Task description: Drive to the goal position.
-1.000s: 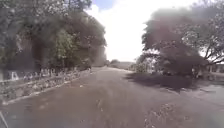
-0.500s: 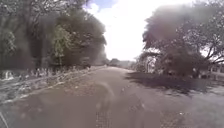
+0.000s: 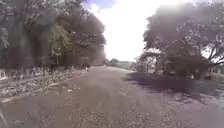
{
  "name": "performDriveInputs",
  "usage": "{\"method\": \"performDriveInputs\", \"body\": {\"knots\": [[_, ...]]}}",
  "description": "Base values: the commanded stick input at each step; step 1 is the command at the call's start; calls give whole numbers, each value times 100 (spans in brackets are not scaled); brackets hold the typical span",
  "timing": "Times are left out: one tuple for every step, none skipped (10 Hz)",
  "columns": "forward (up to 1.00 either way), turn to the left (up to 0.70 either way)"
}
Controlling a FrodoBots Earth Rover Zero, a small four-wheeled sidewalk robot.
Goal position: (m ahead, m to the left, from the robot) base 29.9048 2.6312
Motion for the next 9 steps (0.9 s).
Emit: {"method": "performDriveInputs", "body": {"knots": [[70, 0], [70, 0], [70, 0], [70, 0], [70, 0], [70, 0], [70, 0], [70, 0], [70, 0]]}}
